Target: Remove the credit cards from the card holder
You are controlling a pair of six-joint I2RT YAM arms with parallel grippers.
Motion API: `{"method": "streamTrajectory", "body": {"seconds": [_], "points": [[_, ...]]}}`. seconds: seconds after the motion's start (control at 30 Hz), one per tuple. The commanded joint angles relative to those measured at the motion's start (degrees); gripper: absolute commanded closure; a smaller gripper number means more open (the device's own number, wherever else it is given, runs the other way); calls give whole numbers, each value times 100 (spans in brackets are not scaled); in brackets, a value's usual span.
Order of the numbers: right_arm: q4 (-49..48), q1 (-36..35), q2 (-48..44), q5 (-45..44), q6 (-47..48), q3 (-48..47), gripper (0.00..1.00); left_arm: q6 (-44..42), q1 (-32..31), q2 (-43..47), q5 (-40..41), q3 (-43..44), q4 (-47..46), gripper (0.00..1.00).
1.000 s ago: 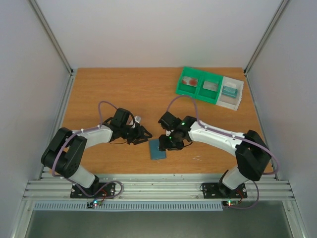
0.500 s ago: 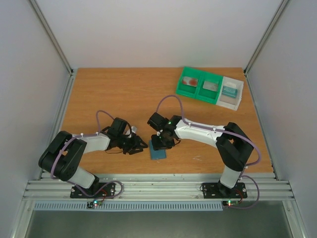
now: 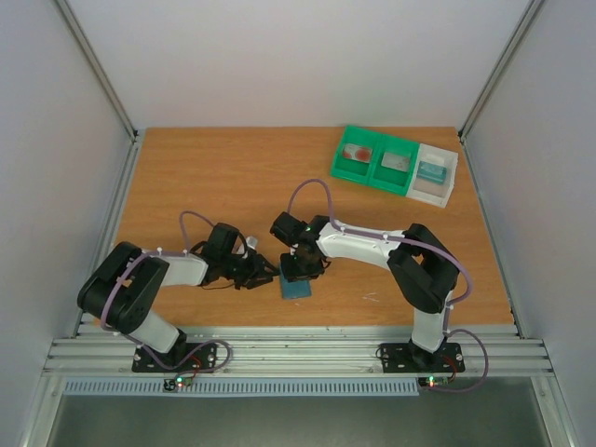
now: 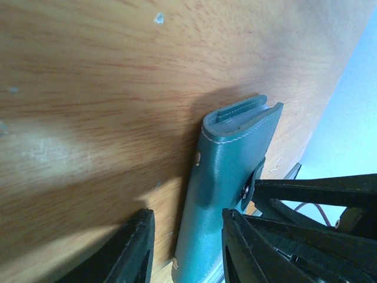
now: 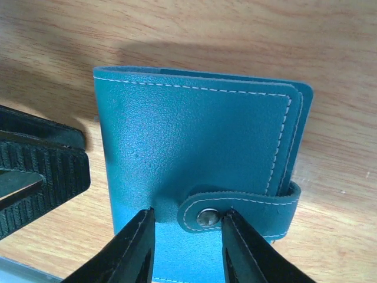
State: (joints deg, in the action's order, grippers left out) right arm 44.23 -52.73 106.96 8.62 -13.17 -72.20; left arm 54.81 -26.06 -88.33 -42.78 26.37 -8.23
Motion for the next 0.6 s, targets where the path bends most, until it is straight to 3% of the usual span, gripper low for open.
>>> {"method": "streamTrajectory", "body": {"seconds": [0.0, 0.27, 0.47, 0.57], "points": [[118, -77, 174, -460, 111, -51, 68, 472, -19, -228, -111, -262, -1128, 68], [175, -150, 204, -845, 134, 81, 82, 921, -48, -668, -297, -305, -1887, 68], [-44, -175, -2, -845, 131, 265, 96, 803, -48, -699, -213, -181, -1647, 68], [-221, -175, -218, -824, 144, 388, 99, 594, -57, -625, -50, 26, -1086, 71]]}}
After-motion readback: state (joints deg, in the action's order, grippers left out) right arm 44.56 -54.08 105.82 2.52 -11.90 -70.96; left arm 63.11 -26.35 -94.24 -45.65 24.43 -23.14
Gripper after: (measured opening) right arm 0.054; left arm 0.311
